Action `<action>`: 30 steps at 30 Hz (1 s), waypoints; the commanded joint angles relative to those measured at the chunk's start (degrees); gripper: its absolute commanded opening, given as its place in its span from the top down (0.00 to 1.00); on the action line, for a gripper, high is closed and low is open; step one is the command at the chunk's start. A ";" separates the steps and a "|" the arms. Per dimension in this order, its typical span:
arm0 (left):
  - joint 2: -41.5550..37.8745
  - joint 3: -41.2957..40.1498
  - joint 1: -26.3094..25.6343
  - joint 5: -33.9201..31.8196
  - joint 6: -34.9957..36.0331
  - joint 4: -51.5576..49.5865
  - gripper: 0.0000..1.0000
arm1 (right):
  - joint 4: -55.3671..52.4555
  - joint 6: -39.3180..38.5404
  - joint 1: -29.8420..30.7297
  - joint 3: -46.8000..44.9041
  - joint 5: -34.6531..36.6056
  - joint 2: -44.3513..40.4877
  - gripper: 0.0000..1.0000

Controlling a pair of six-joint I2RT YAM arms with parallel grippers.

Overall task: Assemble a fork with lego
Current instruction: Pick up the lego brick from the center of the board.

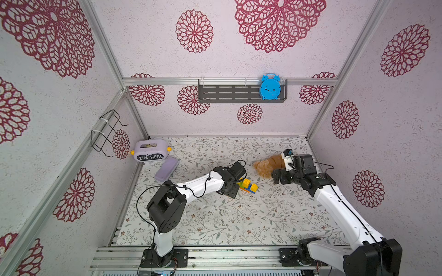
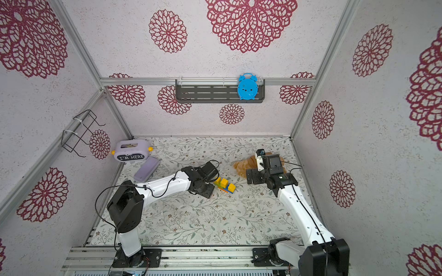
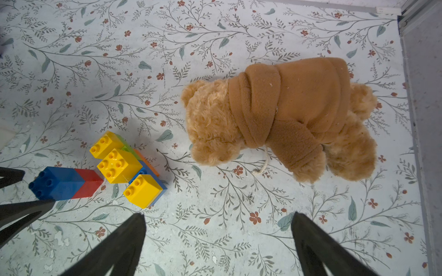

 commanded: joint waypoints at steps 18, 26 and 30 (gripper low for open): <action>-9.54 -7.72 0.89 1.45 2.71 6.49 0.27 | -4.34 -9.77 13.43 5.64 -1.80 10.14 0.03; -27.06 -20.42 2.31 -3.98 3.27 17.48 0.17 | -2.72 -15.71 18.17 10.07 -2.07 21.82 0.04; -35.89 -26.63 4.68 -6.41 3.18 21.86 0.06 | -4.18 -18.71 18.80 13.79 -0.94 28.26 0.10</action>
